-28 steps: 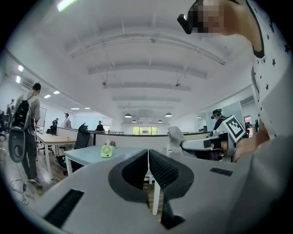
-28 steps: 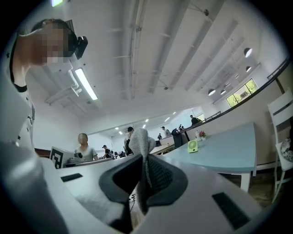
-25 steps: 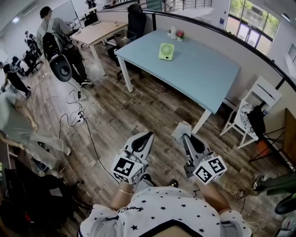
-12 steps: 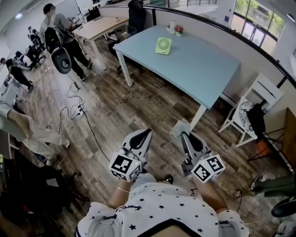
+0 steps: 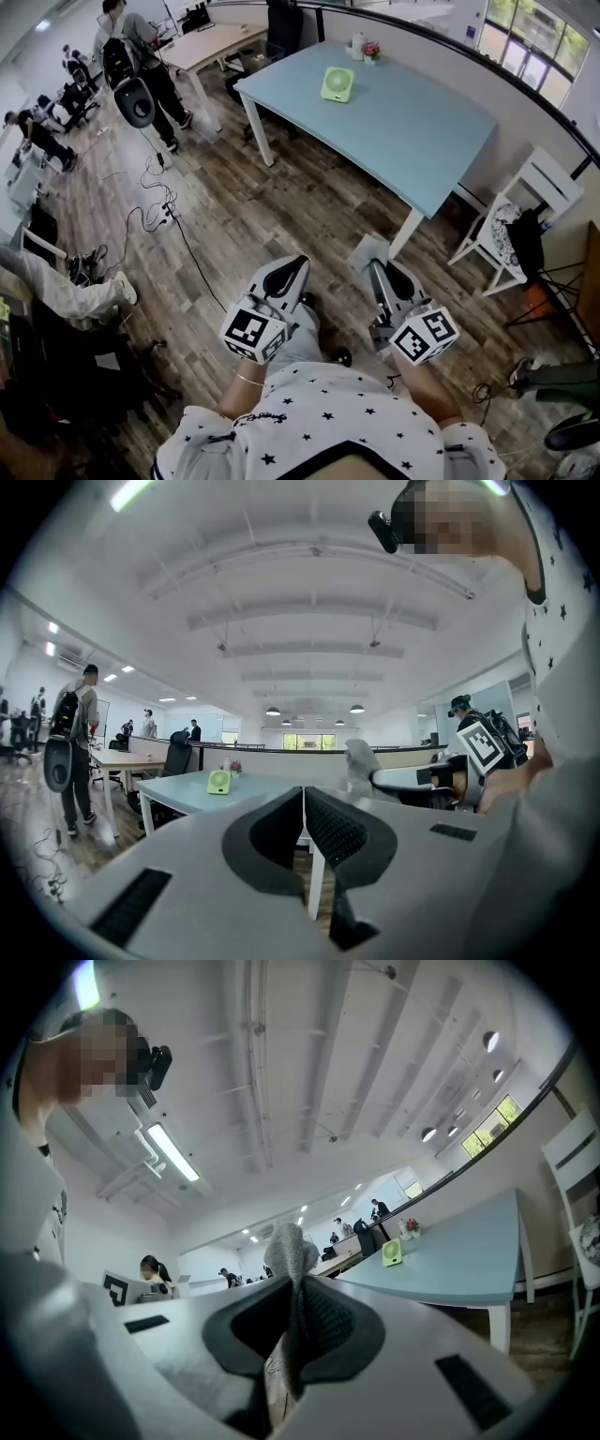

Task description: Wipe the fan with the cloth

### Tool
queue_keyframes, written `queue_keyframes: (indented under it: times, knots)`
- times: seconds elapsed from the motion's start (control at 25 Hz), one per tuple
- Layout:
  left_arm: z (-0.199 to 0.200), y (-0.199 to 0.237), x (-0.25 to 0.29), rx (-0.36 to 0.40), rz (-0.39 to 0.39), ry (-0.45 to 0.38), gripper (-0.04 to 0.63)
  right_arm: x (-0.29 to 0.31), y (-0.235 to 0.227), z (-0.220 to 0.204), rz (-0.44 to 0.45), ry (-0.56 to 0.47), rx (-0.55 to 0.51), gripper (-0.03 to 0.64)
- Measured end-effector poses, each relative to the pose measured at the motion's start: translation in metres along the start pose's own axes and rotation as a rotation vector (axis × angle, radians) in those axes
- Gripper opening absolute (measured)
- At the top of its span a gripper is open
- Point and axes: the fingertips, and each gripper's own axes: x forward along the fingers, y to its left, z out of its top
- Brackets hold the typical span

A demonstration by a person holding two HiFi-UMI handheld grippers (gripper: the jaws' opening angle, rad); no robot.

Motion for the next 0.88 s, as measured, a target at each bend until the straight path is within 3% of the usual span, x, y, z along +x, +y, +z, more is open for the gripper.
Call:
queue_keyframes:
  times: [0.36, 0.88]
  knots:
    - [0.015, 0.046, 0.048, -0.001, -0.039, -0.047, 0.032, 0.047, -0.027, 0.016, -0.041, -0.012, -0.037, 0.028]
    - [0.021, 0.159, 0.119, -0.013, -0.093, -0.042, 0.032, 0.161, -0.074, 0.025, -0.129, -0.014, -0.041, 0.028]
